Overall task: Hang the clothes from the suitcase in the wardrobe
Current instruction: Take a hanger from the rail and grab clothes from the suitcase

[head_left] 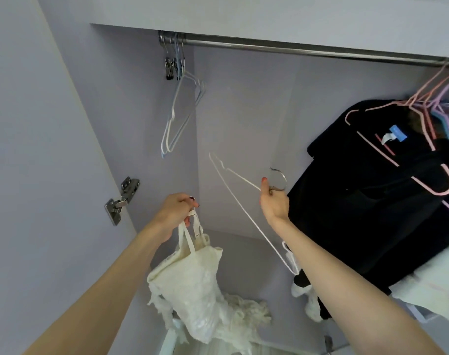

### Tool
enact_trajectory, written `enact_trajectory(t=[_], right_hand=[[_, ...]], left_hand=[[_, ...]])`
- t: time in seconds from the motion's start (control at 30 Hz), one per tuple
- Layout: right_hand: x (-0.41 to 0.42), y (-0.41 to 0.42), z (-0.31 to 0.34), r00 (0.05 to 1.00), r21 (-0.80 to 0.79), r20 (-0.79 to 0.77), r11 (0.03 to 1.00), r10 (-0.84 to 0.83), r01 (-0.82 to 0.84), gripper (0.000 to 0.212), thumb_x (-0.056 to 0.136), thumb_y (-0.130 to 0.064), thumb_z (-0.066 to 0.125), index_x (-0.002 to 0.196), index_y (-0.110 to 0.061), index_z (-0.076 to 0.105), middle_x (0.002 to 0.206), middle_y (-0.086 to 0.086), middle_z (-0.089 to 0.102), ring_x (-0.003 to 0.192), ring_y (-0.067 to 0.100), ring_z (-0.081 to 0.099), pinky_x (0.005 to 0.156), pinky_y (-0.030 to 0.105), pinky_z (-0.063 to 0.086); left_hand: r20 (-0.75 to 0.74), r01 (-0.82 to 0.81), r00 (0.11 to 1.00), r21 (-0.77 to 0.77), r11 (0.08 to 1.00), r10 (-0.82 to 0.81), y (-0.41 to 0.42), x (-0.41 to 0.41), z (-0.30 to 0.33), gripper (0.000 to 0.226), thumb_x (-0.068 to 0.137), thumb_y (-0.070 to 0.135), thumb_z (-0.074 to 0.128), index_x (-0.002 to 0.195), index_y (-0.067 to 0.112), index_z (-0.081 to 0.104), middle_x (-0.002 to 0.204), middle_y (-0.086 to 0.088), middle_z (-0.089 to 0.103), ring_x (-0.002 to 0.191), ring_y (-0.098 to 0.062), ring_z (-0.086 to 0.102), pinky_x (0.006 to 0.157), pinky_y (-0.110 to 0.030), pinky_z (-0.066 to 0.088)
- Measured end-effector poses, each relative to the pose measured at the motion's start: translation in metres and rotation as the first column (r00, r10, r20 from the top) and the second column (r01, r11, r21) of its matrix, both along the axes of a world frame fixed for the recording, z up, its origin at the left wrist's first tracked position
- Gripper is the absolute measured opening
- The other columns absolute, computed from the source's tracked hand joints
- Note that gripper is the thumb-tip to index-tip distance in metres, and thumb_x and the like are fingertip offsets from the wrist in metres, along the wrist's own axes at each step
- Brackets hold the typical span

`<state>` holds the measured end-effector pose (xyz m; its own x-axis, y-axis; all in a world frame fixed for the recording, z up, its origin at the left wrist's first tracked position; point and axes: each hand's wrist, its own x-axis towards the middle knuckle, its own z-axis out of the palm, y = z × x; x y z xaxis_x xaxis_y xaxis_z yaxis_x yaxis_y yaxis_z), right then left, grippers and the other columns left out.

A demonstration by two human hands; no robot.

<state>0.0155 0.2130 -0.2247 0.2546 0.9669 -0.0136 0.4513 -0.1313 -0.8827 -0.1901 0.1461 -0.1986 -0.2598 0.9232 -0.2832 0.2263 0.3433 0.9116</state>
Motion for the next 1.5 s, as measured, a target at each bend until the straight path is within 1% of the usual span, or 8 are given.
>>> enact_trajectory(t=[0.17,0.33,0.63,0.8,0.9,1.07,1.2,1.5], right_hand=[[0.004,0.000,0.004,0.992,-0.054,-0.085,0.993,0.096,-0.101,0.053,0.096,-0.047,0.039,0.060,-0.016,0.062,0.055,-0.001,0.051,0.056,0.014,0.047,0.056,0.021,0.037],[0.019,0.006,0.011,0.998,-0.006,0.061,1.000,-0.005,0.005,0.060,0.087,-0.054,0.052,0.056,-0.003,0.052,0.058,0.008,0.057,0.066,0.027,0.059,0.069,0.032,0.044],[0.025,0.000,0.016,0.977,-0.019,0.200,0.997,0.079,-0.077,0.057,0.090,-0.049,0.050,0.058,-0.002,0.049,0.060,0.013,0.052,0.062,0.025,0.050,0.068,0.034,0.044],[0.001,-0.006,0.024,0.989,-0.138,0.048,0.982,0.139,-0.132,0.055,0.093,-0.047,0.046,0.051,-0.012,0.044,0.054,-0.002,0.051,0.053,0.016,0.045,0.062,0.025,0.037],[-0.001,-0.008,0.025,0.977,-0.321,-0.165,0.930,0.131,-0.179,0.045,0.093,-0.044,0.050,0.060,-0.015,0.043,0.046,-0.006,0.045,0.037,0.008,0.031,0.037,0.018,0.025],[0.012,-0.011,0.027,0.939,-0.484,-0.318,0.829,0.131,-0.279,0.038,0.093,-0.039,0.054,0.066,-0.013,0.048,0.030,-0.011,0.031,0.025,0.003,0.017,0.030,0.014,0.012],[0.016,-0.010,0.032,0.922,-0.505,-0.364,0.804,0.133,-0.315,0.042,0.094,-0.046,0.050,0.069,-0.012,0.051,0.035,-0.010,0.028,0.026,0.003,0.017,0.031,0.015,0.011],[0.028,-0.008,0.046,0.897,-0.479,-0.426,0.810,0.122,-0.338,0.042,0.092,-0.050,0.050,0.073,-0.013,0.052,0.037,-0.011,0.029,0.028,0.004,0.019,0.030,0.015,0.013]], left_hand=[[0.003,-0.158,0.987,0.020,0.987,0.158,0.007,-0.006,-0.010,0.030,0.093,-0.003,0.032,0.073,0.009,0.052,0.068,-0.008,0.047,0.042,-0.018,0.039,0.047,-0.027,0.037],[-0.008,-0.223,0.975,0.065,0.973,0.224,0.011,-0.012,-0.014,0.030,0.092,-0.001,0.035,0.072,0.013,0.052,0.071,-0.006,0.048,0.051,-0.019,0.040,0.052,-0.029,0.039],[-0.152,-0.132,0.975,0.188,0.973,0.162,0.009,-0.014,-0.016,0.026,0.092,0.007,0.038,0.074,0.017,0.054,0.083,-0.009,0.053,0.068,-0.027,0.049,0.065,-0.038,0.045],[-0.256,0.144,0.961,0.128,0.981,-0.108,0.000,0.008,-0.012,0.026,0.094,0.008,0.042,0.073,0.019,0.052,0.074,-0.007,0.053,0.059,-0.020,0.050,0.058,-0.028,0.045],[-0.332,0.258,0.913,0.026,0.966,-0.235,-0.005,0.004,-0.015,0.009,0.091,0.012,0.046,0.088,0.019,0.049,0.091,-0.006,0.054,0.079,-0.020,0.053,0.073,-0.030,0.043],[-0.422,0.499,0.744,-0.163,0.851,-0.518,-0.016,-0.004,-0.021,0.057,0.085,-0.007,0.046,0.135,0.015,0.029,0.120,-0.005,0.039,0.103,-0.020,0.045,0.077,-0.024,0.038],[-0.654,0.478,0.634,-0.089,0.874,-0.413,-0.009,-0.012,-0.034,0.063,0.081,-0.009,0.049,0.135,0.020,0.033,0.125,-0.011,0.041,0.115,-0.029,0.044,0.095,-0.036,0.042],[-0.599,0.379,0.782,0.240,0.894,-0.171,-0.005,-0.004,-0.032,0.040,0.091,-0.001,0.045,0.128,0.013,0.046,0.112,-0.014,0.047,0.096,-0.027,0.052,0.085,-0.035,0.044]])
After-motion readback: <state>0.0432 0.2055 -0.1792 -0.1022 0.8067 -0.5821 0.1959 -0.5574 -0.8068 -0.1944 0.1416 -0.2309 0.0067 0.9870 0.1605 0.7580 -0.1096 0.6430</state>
